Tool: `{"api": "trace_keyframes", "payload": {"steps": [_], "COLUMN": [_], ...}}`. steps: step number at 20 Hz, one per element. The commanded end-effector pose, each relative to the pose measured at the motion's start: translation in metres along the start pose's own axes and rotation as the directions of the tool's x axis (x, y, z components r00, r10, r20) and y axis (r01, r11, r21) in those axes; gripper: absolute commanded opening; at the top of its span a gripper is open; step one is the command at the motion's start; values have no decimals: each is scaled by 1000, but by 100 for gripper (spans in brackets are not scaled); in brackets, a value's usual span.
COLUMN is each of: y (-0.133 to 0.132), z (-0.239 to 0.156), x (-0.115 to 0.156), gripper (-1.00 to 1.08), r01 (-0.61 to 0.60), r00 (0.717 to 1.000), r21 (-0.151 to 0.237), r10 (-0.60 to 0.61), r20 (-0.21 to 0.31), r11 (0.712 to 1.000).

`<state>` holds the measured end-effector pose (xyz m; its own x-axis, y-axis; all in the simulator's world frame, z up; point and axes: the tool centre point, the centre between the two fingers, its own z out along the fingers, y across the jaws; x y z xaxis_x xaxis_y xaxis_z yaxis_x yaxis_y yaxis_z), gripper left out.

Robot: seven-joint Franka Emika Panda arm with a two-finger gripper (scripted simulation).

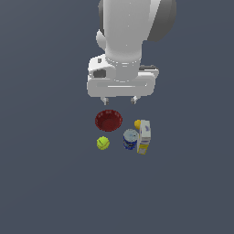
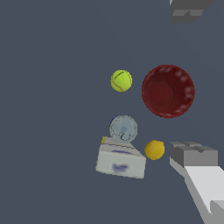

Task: Pick up a designated object from a clutter of objects.

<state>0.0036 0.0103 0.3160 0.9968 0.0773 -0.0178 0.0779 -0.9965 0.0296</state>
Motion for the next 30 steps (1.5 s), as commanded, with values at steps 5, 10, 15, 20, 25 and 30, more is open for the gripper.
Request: {"api": "trace_keyframes", "payload": {"steps": [5,10,15,20,25,30], "y": [-9,-23,-45,-71,-96,-116], "z": [16,42,80,125,167,200], "x": [0,-1,-6,-19,-38,-59], "gripper": [100,100,100,100,100,100], "r01": [-3,-9,-17,-27,-36,-45], "r00": [1000,1000,1000,1000,999,999], "r21": [-1,-2,-2,2,9,17], "r10": [3,9,17,27,37,45], "r20": [-1,-3,-7,-11,-14,-16], "r11": [1000,1000,1000,1000,999,999]}}
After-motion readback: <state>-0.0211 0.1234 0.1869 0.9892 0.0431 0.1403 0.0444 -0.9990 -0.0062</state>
